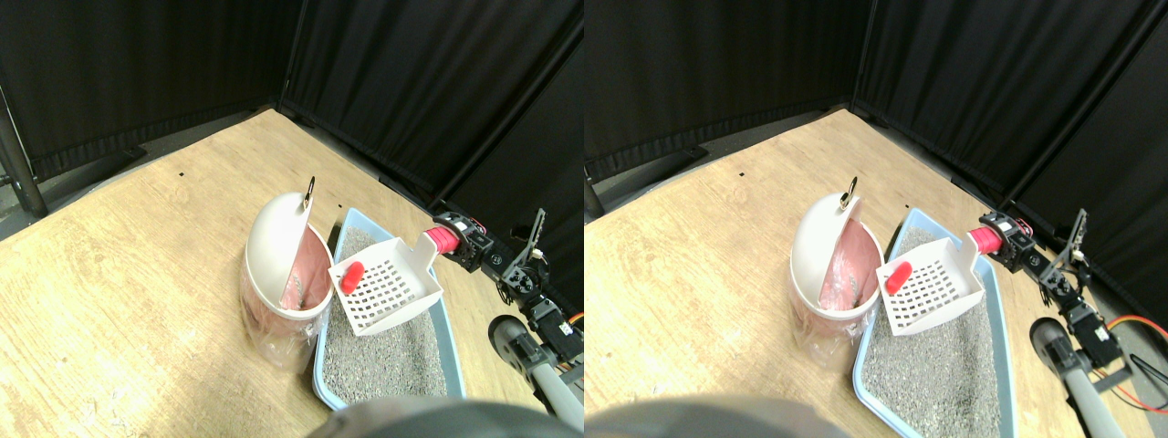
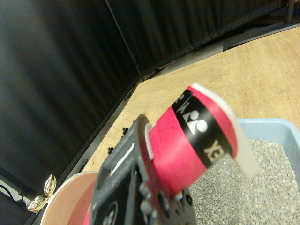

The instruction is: Scoop (unimanual)

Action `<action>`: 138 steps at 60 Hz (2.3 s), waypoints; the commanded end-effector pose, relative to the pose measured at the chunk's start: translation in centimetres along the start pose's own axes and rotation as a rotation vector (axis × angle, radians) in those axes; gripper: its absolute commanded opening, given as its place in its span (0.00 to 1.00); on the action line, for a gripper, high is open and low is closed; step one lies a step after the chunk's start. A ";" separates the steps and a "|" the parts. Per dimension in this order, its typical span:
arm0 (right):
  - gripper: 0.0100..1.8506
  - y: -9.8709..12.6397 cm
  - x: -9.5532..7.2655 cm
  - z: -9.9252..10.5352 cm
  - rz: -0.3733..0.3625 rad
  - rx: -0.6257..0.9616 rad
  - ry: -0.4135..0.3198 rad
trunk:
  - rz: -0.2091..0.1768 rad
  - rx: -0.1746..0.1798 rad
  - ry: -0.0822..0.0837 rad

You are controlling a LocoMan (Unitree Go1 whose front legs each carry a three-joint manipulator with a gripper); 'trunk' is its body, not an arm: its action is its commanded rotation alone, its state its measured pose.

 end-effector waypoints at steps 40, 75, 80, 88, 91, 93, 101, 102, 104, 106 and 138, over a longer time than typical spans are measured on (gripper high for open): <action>0.09 0.7 1.0 2.3 -0.110 -0.156 0.019 | 0.004 -0.006 0.009; 0.02 0.7 0.8 5.3 -0.161 -0.178 0.019 | -0.001 -0.005 0.008; 0.02 0.6 0.9 5.4 -0.162 -0.160 0.014 | 0.000 -0.007 0.006; 0.02 0.5 1.0 5.5 -0.152 -0.157 0.006 | -0.002 -0.005 0.008; 0.02 0.4 1.1 5.4 -0.144 -0.158 0.002 | -0.002 -0.005 0.008; 0.02 0.4 1.1 5.4 -0.137 -0.166 -0.003 | -0.002 -0.005 0.009; 0.04 0.8 1.1 5.1 -0.119 -0.192 0.001 | -0.001 -0.004 0.010; 0.04 0.8 1.1 5.1 -0.119 -0.192 0.001 | -0.001 -0.004 0.010; 0.05 1.0 1.1 4.9 -0.096 -0.195 -0.002 | -0.001 -0.004 0.010; 0.08 1.0 1.1 4.8 -0.088 -0.188 -0.007 | -0.001 -0.004 0.010; 0.02 1.4 0.5 5.1 -0.113 -0.213 0.000 | -0.008 -0.001 0.004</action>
